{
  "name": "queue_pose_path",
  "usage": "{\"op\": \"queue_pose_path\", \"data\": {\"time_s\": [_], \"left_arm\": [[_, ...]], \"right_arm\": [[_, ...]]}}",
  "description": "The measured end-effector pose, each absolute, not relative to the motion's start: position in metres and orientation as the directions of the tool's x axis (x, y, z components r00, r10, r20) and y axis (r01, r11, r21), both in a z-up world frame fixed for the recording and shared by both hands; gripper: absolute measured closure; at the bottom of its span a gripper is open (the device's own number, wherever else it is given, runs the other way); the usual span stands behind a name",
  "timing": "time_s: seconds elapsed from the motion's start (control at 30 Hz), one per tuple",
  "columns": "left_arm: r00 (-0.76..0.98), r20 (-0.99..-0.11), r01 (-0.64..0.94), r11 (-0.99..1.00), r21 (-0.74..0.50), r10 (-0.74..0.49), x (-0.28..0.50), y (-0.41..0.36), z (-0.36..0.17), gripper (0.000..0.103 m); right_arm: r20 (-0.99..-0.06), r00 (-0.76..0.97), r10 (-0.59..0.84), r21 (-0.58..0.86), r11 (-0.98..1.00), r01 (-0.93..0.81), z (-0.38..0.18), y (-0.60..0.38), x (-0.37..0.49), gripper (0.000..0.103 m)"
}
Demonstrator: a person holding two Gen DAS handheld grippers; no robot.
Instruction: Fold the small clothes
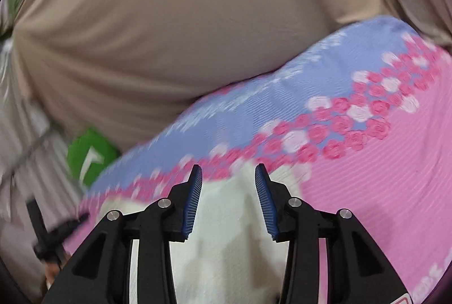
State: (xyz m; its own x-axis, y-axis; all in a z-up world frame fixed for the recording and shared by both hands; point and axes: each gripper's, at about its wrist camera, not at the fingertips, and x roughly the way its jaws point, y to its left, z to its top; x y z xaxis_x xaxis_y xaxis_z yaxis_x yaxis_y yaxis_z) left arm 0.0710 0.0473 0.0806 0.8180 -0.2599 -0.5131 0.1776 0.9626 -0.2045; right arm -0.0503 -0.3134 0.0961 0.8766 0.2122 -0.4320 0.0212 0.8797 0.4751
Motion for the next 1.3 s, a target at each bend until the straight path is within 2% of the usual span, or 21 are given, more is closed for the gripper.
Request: {"op": "queue_pose_path", "data": {"time_s": [0.07, 0.17, 0.3, 0.33, 0.37, 0.53, 0.57, 0.7, 0.83, 0.93, 1.03, 1.1, 1.2, 1.3], "left_arm": [[0.799, -0.519, 0.260, 0.953, -0.158, -0.304, 0.037, 0.029, 0.090, 0.058], [0.712, -0.593, 0.384, 0.916, -0.117, -0.375, 0.001, -0.010, 0.076, 0.057], [0.640, -0.685, 0.415, 0.907, -0.075, -0.349, -0.009, -0.035, 0.036, 0.057], [0.630, -0.701, 0.409, 0.910, -0.066, -0.334, -0.008, -0.035, 0.028, 0.057], [0.626, -0.713, 0.400, 0.915, -0.054, -0.315, -0.006, -0.034, 0.021, 0.056], [0.646, -0.728, 0.318, 0.948, -0.017, -0.230, -0.013, 0.004, 0.009, 0.057], [0.641, -0.735, 0.305, 0.952, -0.023, -0.223, -0.014, 0.013, 0.005, 0.057], [0.632, -0.749, 0.288, 0.957, -0.012, -0.200, -0.029, 0.034, 0.002, 0.060], [0.637, -0.752, 0.256, 0.967, 0.000, -0.168, -0.037, 0.050, -0.002, 0.060], [0.629, -0.752, 0.232, 0.971, -0.059, -0.196, -0.039, 0.060, 0.003, 0.060], [0.634, -0.732, 0.222, 0.965, -0.138, -0.251, -0.034, 0.069, 0.023, 0.059], [0.673, -0.691, 0.229, 0.963, -0.145, -0.264, -0.024, 0.067, 0.043, 0.051], [0.707, -0.640, 0.246, 0.953, -0.176, -0.300, 0.013, 0.059, 0.071, 0.035], [0.701, -0.635, 0.251, 0.946, -0.207, -0.325, 0.064, 0.045, 0.079, 0.027]], "right_arm": [[-0.463, 0.814, 0.350, 0.460, 0.880, -0.117, 0.093, -0.259, -0.062, 0.063], [-0.528, 0.715, 0.459, 0.412, 0.874, -0.257, 0.078, -0.188, -0.072, 0.065], [-0.620, 0.637, 0.458, 0.310, 0.889, -0.338, 0.056, -0.136, -0.078, 0.066], [-0.640, 0.634, 0.434, 0.291, 0.900, -0.323, 0.050, -0.138, -0.078, 0.066], [-0.656, 0.635, 0.409, 0.282, 0.913, -0.297, 0.045, -0.146, -0.079, 0.073], [-0.694, 0.658, 0.294, 0.306, 0.947, -0.101, 0.026, -0.224, -0.104, 0.078], [-0.694, 0.660, 0.288, 0.322, 0.944, -0.073, 0.024, -0.236, -0.110, 0.091], [-0.701, 0.679, 0.218, 0.368, 0.926, 0.082, 0.016, -0.292, -0.142, 0.103], [-0.700, 0.687, 0.192, 0.393, 0.908, 0.147, 0.015, -0.321, -0.161, 0.103], [-0.704, 0.686, 0.184, 0.390, 0.907, 0.158, 0.021, -0.324, -0.164, 0.103], [-0.670, 0.727, 0.149, 0.374, 0.914, 0.158, 0.046, -0.326, -0.156, 0.085], [-0.619, 0.775, 0.125, 0.363, 0.921, 0.141, 0.068, -0.326, -0.141, 0.062], [-0.563, 0.820, 0.105, 0.332, 0.937, 0.107, 0.094, -0.330, -0.103, 0.052], [-0.558, 0.821, 0.123, 0.351, 0.931, 0.100, 0.101, -0.333, -0.054, 0.043]]}}
